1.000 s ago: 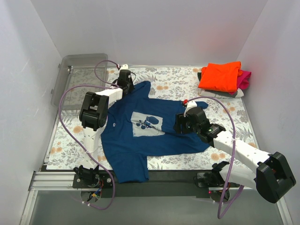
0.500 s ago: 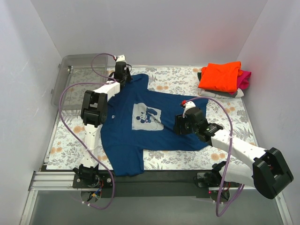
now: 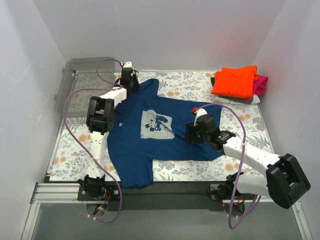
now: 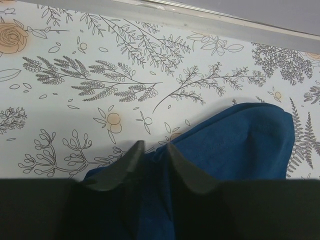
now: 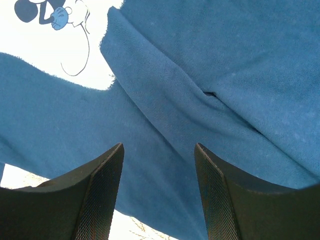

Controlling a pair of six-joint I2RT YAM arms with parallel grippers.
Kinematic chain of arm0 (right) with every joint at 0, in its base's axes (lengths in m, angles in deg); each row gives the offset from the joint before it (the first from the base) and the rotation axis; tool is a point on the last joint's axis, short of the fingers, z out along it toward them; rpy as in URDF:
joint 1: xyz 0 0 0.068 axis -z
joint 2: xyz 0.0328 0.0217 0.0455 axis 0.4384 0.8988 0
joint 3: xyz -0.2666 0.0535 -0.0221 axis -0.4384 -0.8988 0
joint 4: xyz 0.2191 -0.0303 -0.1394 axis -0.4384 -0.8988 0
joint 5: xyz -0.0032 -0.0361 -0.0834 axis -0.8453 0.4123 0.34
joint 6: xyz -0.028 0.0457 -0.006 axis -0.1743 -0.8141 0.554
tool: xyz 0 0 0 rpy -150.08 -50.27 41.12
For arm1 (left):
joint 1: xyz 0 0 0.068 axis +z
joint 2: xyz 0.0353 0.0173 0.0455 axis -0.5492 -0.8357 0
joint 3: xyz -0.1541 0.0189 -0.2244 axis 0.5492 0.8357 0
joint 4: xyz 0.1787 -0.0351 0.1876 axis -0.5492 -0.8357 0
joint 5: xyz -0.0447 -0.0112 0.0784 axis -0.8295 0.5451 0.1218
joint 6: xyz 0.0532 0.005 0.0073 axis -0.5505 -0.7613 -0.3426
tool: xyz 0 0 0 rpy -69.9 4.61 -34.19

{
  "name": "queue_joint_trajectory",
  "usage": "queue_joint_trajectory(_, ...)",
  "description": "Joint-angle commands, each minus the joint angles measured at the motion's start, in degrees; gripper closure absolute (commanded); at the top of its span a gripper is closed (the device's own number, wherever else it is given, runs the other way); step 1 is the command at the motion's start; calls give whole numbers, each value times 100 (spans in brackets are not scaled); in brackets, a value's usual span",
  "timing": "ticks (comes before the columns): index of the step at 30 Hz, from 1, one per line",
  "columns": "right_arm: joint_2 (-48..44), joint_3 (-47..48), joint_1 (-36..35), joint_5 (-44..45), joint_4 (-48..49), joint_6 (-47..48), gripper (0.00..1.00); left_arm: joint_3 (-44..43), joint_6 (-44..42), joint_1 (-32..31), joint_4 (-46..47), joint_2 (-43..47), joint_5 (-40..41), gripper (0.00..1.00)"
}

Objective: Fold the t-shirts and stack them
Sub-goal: Flatten the tshirt out

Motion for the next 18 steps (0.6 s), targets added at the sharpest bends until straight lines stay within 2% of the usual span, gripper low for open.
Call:
queue_joint_trajectory(1,17,233,-7,0,208,28,47,-97,15,32,20,232,-40,71)
queue_joint_trajectory(10,-9,197,-7,-26,208,28,47,18,15,32,117,320,12,73)
queue_joint_trajectory(16,8,197,-7,-26,217,28,47,132,15,40,231,417,65,80)
queue_joint_trajectory(18,35,197,-7,-53,226,28,47,123,-2,32,231,408,39,85)
